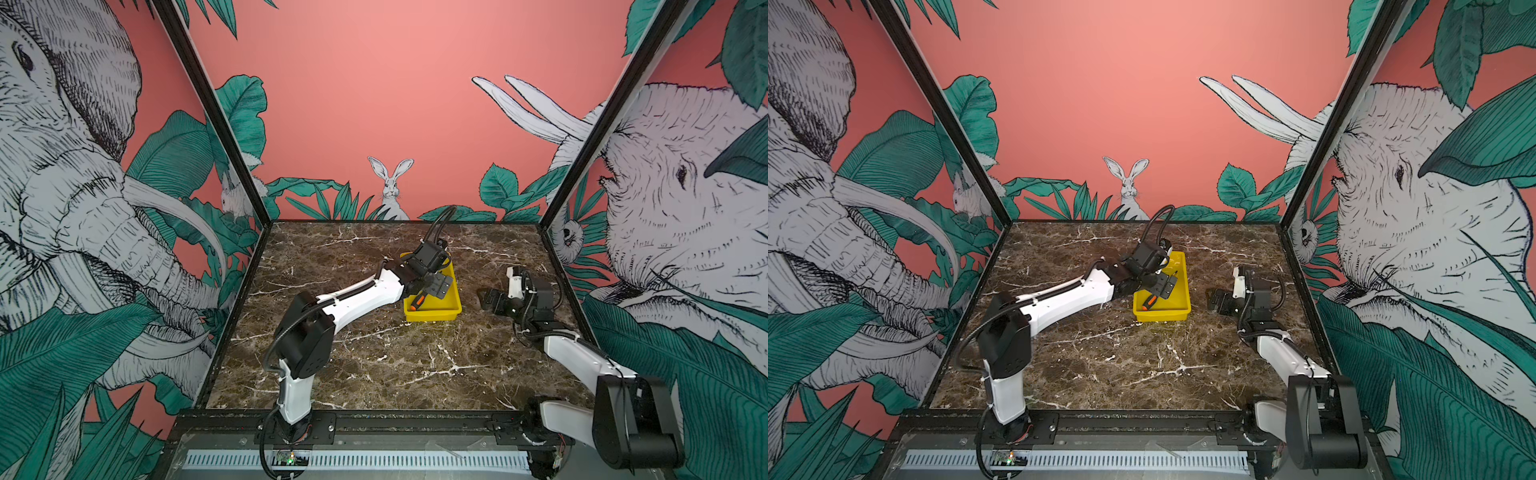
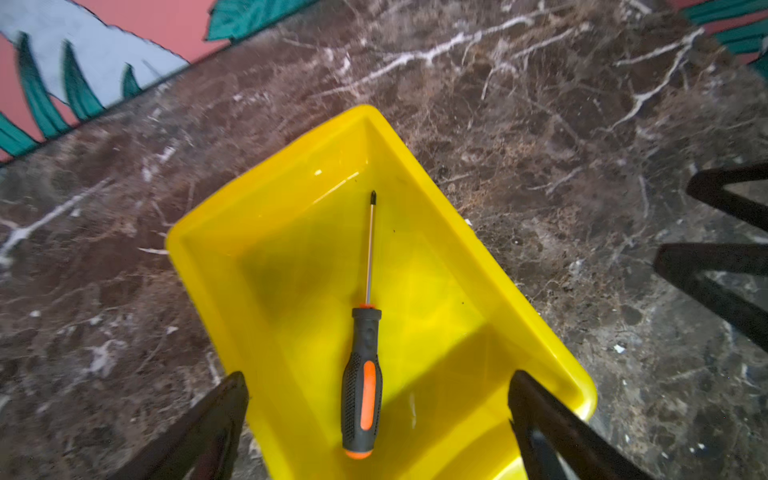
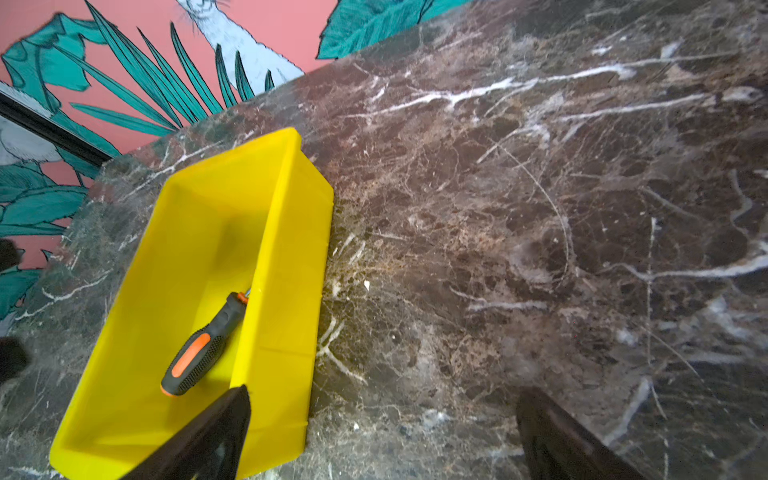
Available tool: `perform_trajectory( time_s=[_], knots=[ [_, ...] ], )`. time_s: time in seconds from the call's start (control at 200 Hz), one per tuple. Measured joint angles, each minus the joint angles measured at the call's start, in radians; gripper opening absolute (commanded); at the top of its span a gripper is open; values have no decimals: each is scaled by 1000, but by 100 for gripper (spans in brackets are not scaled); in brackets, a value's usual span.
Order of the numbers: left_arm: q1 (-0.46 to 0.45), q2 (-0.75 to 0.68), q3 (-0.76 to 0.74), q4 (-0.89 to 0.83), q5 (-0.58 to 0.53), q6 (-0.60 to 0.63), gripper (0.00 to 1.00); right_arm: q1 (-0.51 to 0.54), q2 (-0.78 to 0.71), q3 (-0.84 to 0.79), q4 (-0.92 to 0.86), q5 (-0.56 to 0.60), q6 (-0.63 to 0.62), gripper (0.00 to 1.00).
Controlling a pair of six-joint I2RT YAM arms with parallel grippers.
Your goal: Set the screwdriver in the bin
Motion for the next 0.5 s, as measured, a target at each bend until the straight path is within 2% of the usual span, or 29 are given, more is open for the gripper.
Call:
perform_trajectory(
  time_s=[0.125,0.285,0.415,0.5],
  knots=[
    [26,-162,-139,92,-44,37,100,0,0,0,0,32,0,99],
    [116,-370,-387,275,-79,45,100,-2,-10,0,1,103,4,99],
    [160,-534,-603,435,-214,79,100,-2,-39,-12,31,169,14,99],
    [166,-608,-689,505,-303,108,100,-2,-71,-32,56,215,19,99]
  ],
)
